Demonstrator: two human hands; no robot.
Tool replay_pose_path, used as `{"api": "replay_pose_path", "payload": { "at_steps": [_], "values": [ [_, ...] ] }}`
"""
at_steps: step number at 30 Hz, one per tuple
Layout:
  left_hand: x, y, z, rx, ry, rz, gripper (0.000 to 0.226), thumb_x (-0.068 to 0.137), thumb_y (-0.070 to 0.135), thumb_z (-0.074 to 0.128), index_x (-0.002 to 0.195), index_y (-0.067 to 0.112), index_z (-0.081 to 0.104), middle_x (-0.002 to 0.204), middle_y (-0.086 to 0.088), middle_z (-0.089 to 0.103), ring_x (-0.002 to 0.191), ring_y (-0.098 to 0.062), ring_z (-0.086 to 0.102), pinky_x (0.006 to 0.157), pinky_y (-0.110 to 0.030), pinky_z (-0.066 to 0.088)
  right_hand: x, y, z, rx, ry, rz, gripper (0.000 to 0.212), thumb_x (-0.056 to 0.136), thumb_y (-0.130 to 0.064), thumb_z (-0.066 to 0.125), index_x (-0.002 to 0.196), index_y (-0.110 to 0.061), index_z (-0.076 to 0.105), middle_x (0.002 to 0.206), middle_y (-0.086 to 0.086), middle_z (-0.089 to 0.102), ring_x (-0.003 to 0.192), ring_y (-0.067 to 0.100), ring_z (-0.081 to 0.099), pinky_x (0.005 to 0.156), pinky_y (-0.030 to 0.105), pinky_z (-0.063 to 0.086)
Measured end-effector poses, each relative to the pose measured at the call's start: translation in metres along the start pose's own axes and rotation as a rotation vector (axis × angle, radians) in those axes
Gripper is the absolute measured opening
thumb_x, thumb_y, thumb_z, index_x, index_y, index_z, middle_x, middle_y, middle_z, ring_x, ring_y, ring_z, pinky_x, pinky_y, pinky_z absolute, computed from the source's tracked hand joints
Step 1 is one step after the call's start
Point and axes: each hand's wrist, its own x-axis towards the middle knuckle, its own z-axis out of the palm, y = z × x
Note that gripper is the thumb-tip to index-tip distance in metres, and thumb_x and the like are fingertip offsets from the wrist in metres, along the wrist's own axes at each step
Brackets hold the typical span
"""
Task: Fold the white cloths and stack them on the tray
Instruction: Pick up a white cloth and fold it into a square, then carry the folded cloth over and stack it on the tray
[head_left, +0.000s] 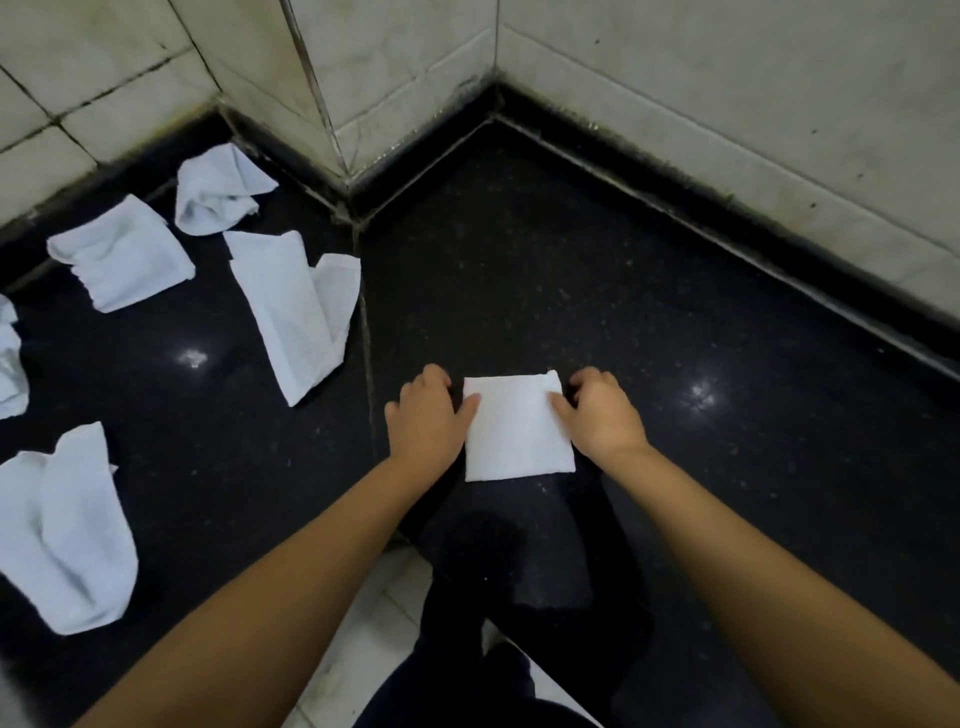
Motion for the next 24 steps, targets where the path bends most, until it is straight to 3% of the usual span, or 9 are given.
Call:
{"api": "replay_pose_path", "payload": {
  "at_steps": [3, 6, 8, 10, 12, 14, 17, 20, 24],
  "values": [
    [-0.016, 0.003, 0.01, 0.132, -0.028, -0.042, 0.039, 0.092, 0.043, 0.049, 0.117, 0.013, 0.05, 0.12, -0.007, 0.05, 0.115, -0.025, 0.045, 0.096, -0.041, 0.035, -0.01, -0.005, 0.007, -0.206, 0.0, 0.02, 0.042, 0.092, -0.038, 0.051, 0.121, -0.007, 0.052, 0.124, 0.011, 0.051, 0.114, 0.029, 0.051, 0.096, 0.042, 0.041],
    [-0.023, 0.014, 0.016, 0.232, -0.045, -0.004, 0.032, 0.094, 0.031, 0.047, 0.12, 0.011, 0.05, 0.126, -0.009, 0.044, 0.118, -0.026, 0.041, 0.097, -0.041, 0.034, -0.017, -0.017, 0.011, -0.23, 0.002, -0.011, 0.032, 0.093, -0.024, 0.046, 0.12, -0.008, 0.054, 0.124, 0.011, 0.052, 0.115, 0.029, 0.049, 0.095, 0.04, 0.038],
    [-0.028, 0.02, 0.014, 0.167, -0.053, 0.021, 0.025, 0.094, 0.025, 0.047, 0.114, 0.01, 0.051, 0.124, -0.009, 0.046, 0.116, -0.026, 0.042, 0.096, -0.04, 0.036, -0.022, -0.018, 0.009, -0.184, 0.0, -0.025, 0.032, 0.092, -0.021, 0.045, 0.121, -0.009, 0.053, 0.122, 0.011, 0.054, 0.113, 0.029, 0.05, 0.094, 0.04, 0.038],
    [-0.034, 0.023, 0.006, -0.112, -0.081, -0.017, 0.011, 0.093, 0.019, 0.049, 0.099, 0.01, 0.05, 0.113, -0.011, 0.053, 0.102, -0.023, 0.051, 0.081, -0.031, 0.045, -0.032, -0.012, -0.001, 0.032, -0.026, 0.011, 0.028, 0.091, -0.022, 0.049, 0.116, -0.009, 0.053, 0.114, 0.01, 0.057, 0.103, 0.027, 0.055, 0.088, 0.038, 0.044],
    [-0.044, 0.026, -0.004, -0.428, -0.126, -0.068, 0.007, 0.092, 0.015, 0.053, 0.096, 0.011, 0.049, 0.106, -0.01, 0.059, 0.09, -0.019, 0.056, 0.069, -0.025, 0.046, -0.045, -0.003, -0.016, 0.373, -0.065, 0.06, 0.024, 0.091, -0.018, 0.056, 0.113, -0.008, 0.052, 0.106, 0.006, 0.058, 0.093, 0.02, 0.056, 0.075, 0.031, 0.046],
    [-0.057, 0.029, -0.01, -0.615, -0.162, -0.088, 0.014, 0.09, 0.012, 0.056, 0.104, 0.012, 0.051, 0.109, -0.01, 0.062, 0.094, -0.02, 0.06, 0.074, -0.028, 0.05, -0.062, 0.009, -0.031, 0.671, -0.108, 0.095, 0.027, 0.089, -0.01, 0.06, 0.116, -0.007, 0.054, 0.107, 0.007, 0.061, 0.093, 0.019, 0.059, 0.073, 0.028, 0.05],
    [-0.082, 0.043, -0.015, -0.779, -0.223, -0.09, 0.037, 0.089, 0.006, 0.058, 0.123, 0.016, 0.047, 0.114, -0.008, 0.061, 0.097, -0.018, 0.061, 0.075, -0.028, 0.052, -0.088, 0.031, -0.048, 0.929, -0.158, 0.114, 0.023, 0.088, -0.005, 0.06, 0.111, -0.004, 0.06, 0.111, 0.014, 0.066, 0.098, 0.028, 0.065, 0.086, 0.041, 0.054],
    [-0.103, 0.059, -0.013, -0.868, -0.29, -0.133, 0.059, 0.086, 0.005, 0.061, 0.139, 0.016, 0.037, 0.119, -0.009, 0.061, 0.102, -0.021, 0.061, 0.084, -0.035, 0.052, -0.117, 0.055, -0.059, 1.082, -0.147, 0.111, 0.012, 0.089, -0.004, 0.058, 0.1, -0.006, 0.063, 0.106, 0.013, 0.068, 0.091, 0.024, 0.066, 0.076, 0.036, 0.055],
    [-0.137, 0.083, -0.01, -1.012, -0.541, -0.185, 0.041, 0.09, 0.008, 0.058, 0.129, 0.005, 0.051, 0.112, -0.009, 0.066, 0.098, -0.02, 0.064, 0.08, -0.034, 0.053, -0.169, 0.086, -0.072, 1.173, -0.05, 0.105, 0.014, 0.09, -0.005, 0.057, 0.102, -0.007, 0.064, 0.104, 0.009, 0.069, 0.092, 0.021, 0.066, 0.075, 0.034, 0.054]
  ]
}}
